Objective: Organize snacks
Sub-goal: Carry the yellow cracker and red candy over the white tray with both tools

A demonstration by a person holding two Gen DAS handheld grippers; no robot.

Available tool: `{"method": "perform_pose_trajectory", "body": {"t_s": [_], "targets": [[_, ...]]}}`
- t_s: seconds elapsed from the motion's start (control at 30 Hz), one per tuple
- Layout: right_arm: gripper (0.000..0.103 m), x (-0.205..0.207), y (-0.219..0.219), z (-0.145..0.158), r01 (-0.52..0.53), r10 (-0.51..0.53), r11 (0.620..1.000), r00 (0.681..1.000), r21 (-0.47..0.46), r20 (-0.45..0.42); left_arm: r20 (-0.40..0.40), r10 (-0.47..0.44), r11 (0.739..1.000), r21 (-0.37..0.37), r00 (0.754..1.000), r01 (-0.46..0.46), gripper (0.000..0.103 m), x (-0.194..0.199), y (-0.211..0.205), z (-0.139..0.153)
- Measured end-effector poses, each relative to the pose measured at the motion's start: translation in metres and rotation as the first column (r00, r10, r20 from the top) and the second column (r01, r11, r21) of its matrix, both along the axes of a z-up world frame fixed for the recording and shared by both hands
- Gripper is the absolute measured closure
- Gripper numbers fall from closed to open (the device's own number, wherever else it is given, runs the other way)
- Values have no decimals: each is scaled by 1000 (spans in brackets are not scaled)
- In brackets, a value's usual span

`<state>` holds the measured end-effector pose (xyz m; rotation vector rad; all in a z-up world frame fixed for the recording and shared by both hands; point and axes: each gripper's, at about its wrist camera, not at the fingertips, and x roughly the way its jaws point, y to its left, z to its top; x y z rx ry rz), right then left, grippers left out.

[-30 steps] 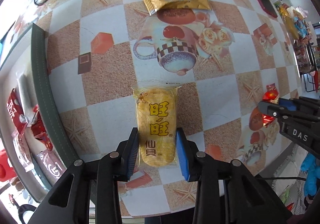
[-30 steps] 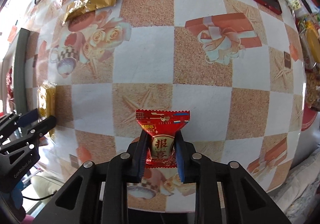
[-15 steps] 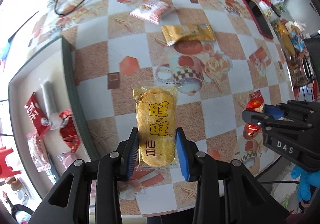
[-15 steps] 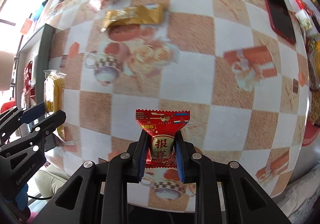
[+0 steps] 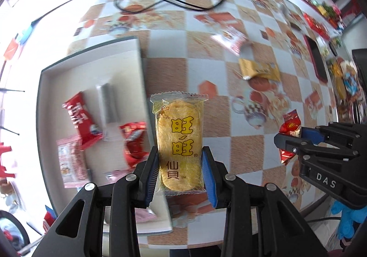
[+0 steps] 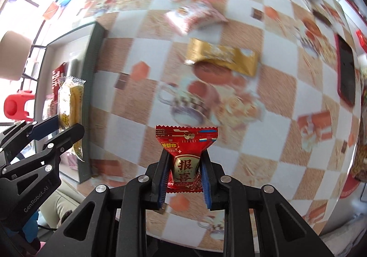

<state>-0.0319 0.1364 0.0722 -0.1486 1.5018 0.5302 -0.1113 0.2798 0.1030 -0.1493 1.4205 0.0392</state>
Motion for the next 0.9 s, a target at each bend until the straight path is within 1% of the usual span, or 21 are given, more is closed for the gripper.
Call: {"method": "perform_pose_trajectory", "body": {"t_s": [0.1,0.17,0.27,0.4,0.57,0.7,0.9], "targets": [[77,0,23,5,-35,35,999,999,8,10,6,53,999,7,999,-53,64,-5,20,1],[77,-17,32,2,-57,57,998,998,16,17,7,81,997,10,997,-81,64,-8,32,1],[77,-21,53,8,-97,97,995,995,25,27,9,127,992,12,992,-127,64,-12,52,1],[77,-24,78,16,-140,139,989,990,40,35,8,201,980,10,980,-201,64,-20,80,-1],[77,-26,109,21,-189,187,980,982,56,38,-18,276,961,16,961,-275,64,-30,108,-8],[77,-26,135,23,-221,219,973,975,67,41,-38,303,953,19,952,-302,64,-37,119,-15],[77,-23,164,21,-241,240,968,970,71,31,-54,322,947,17,945,-322,64,-39,130,-21]]}}
